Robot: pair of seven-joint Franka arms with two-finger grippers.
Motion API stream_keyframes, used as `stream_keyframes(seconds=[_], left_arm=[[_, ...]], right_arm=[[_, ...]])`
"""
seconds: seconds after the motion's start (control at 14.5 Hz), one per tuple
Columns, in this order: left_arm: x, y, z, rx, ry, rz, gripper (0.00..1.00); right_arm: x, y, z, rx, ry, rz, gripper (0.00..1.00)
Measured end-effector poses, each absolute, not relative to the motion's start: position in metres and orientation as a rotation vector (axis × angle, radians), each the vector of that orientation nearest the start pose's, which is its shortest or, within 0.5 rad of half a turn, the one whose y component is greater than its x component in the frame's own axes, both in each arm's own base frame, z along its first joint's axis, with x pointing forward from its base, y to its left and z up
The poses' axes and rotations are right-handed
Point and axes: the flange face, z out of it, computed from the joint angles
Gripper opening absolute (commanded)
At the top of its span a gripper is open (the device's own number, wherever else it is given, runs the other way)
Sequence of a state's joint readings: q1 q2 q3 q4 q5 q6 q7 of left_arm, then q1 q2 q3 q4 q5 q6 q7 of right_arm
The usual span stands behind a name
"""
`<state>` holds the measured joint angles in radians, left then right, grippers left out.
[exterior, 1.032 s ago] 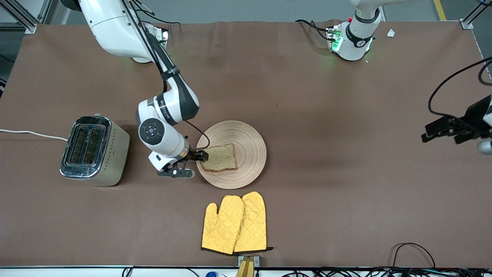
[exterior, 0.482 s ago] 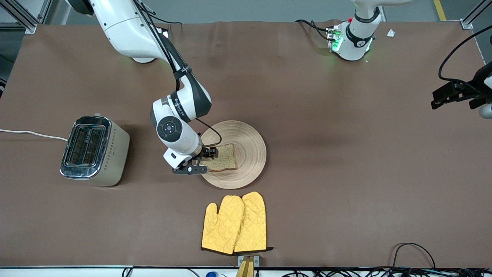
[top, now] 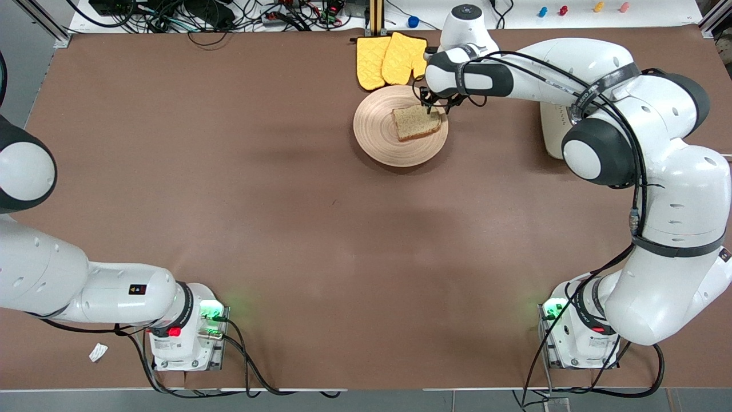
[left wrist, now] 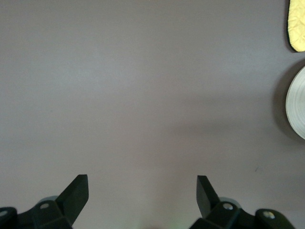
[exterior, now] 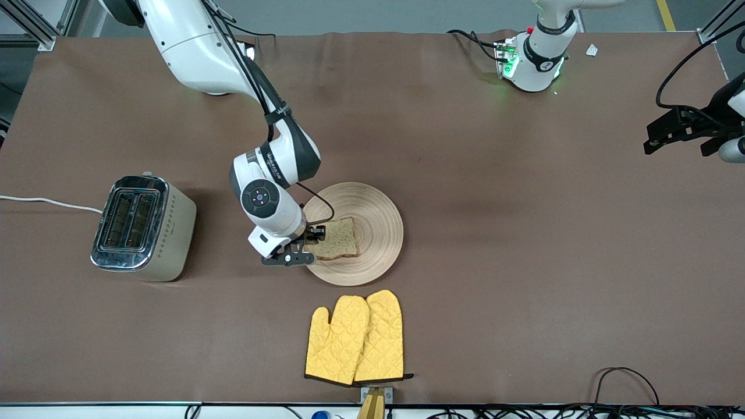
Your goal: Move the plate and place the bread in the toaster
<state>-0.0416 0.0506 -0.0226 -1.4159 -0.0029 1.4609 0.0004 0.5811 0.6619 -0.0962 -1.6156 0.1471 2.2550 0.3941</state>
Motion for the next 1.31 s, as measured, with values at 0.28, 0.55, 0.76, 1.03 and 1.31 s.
stream_keyframes(seconds=[0.28, 0.55, 0.76, 1.03, 1.31], left_arm=[[0.552, -0.035, 0.661, -3.143, 0.099, 0.011, 1.0], [0.541, -0.032, 0.668, -3.144, 0.071, 0.001, 1.0], [0.539, -0.032, 0.665, -3.144, 0.015, 0.015, 1.0], [0.539, -0.032, 0.664, -3.144, 0.009, 0.019, 1.0], [0.539, -0.031, 0.665, -3.144, 0.007, 0.01, 1.0]], right_arm=[[0.605, 0.333, 0.235, -3.105, -0.034, 0.059, 0.57], [0.607, 0.337, 0.233, -3.097, -0.04, 0.023, 0.56], [0.603, 0.343, 0.224, -3.1, -0.057, 0.023, 0.53], [0.602, 0.345, 0.222, -3.101, -0.065, 0.018, 0.32], [0.602, 0.345, 0.222, -3.102, -0.065, 0.019, 0.07]])
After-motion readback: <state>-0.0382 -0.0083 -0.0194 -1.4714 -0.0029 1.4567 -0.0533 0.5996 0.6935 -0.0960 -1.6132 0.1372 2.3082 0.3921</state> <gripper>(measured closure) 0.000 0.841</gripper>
